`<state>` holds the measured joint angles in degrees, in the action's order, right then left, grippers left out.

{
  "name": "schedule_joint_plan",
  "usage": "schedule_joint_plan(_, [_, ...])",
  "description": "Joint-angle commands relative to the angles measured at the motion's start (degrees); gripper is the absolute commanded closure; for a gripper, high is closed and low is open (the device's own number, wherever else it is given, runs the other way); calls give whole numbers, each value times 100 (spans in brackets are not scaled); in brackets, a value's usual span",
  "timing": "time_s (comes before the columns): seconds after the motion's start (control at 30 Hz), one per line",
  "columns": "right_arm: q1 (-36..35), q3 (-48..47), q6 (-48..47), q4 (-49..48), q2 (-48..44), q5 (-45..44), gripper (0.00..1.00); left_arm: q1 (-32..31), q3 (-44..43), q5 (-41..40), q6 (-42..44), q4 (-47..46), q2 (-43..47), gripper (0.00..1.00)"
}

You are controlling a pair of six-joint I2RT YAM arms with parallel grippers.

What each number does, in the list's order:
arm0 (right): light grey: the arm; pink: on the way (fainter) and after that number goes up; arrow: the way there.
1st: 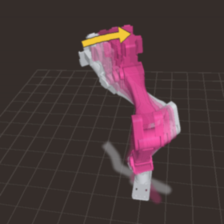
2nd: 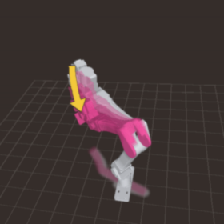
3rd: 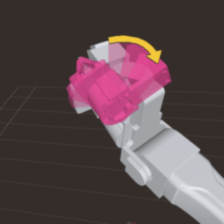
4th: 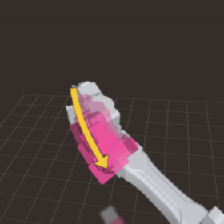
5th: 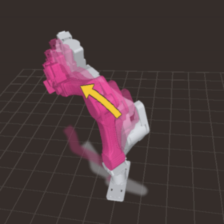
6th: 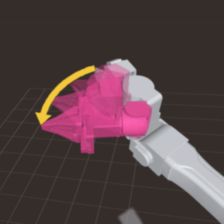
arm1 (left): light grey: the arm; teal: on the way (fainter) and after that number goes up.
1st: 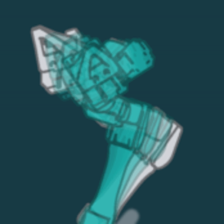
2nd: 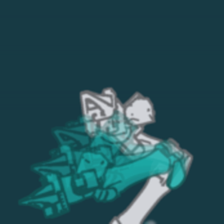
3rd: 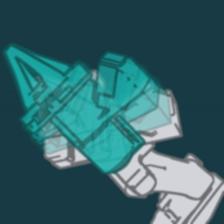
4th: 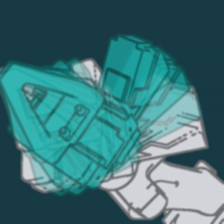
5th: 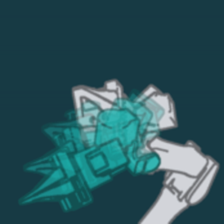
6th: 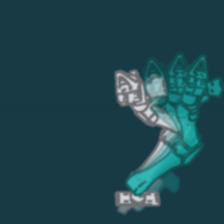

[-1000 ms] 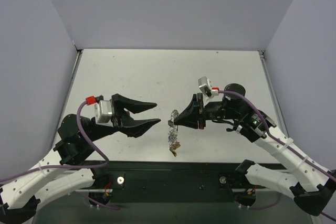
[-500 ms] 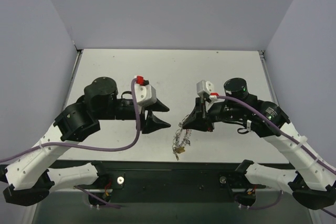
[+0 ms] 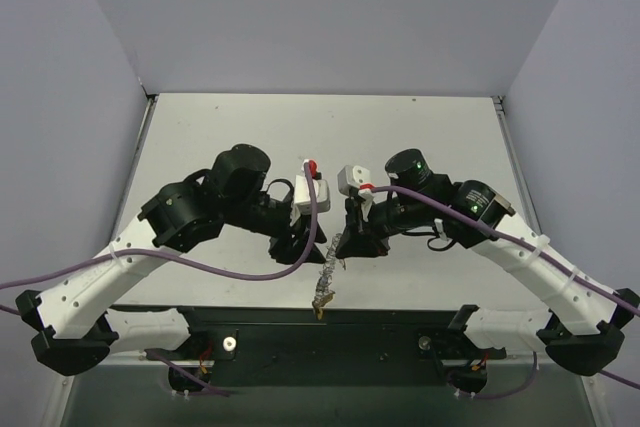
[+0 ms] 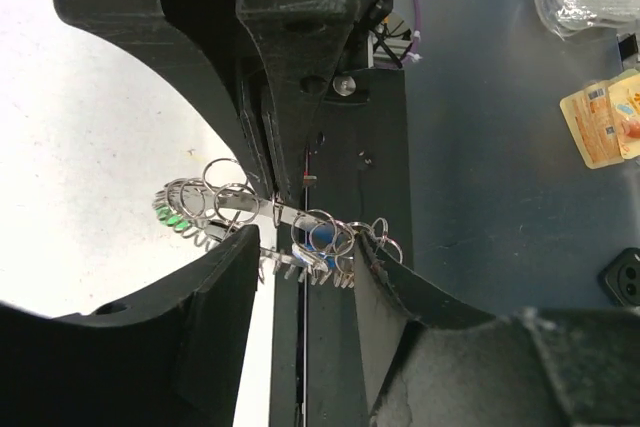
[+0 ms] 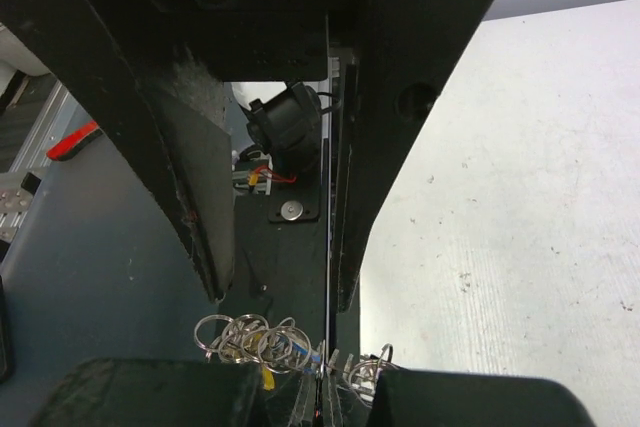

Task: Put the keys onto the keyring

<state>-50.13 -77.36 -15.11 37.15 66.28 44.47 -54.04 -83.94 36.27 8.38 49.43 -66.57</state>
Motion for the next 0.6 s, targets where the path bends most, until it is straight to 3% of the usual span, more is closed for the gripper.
schedule_joint_plan(0.0, [-58, -262, -106, -216, -133, 246, 100, -45, -219, 214, 173, 50, -49, 51])
schedule_joint_plan(0.57, [-67, -51, 0, -568, -335, 317, 100, -107, -175, 64, 190, -197, -463, 65])
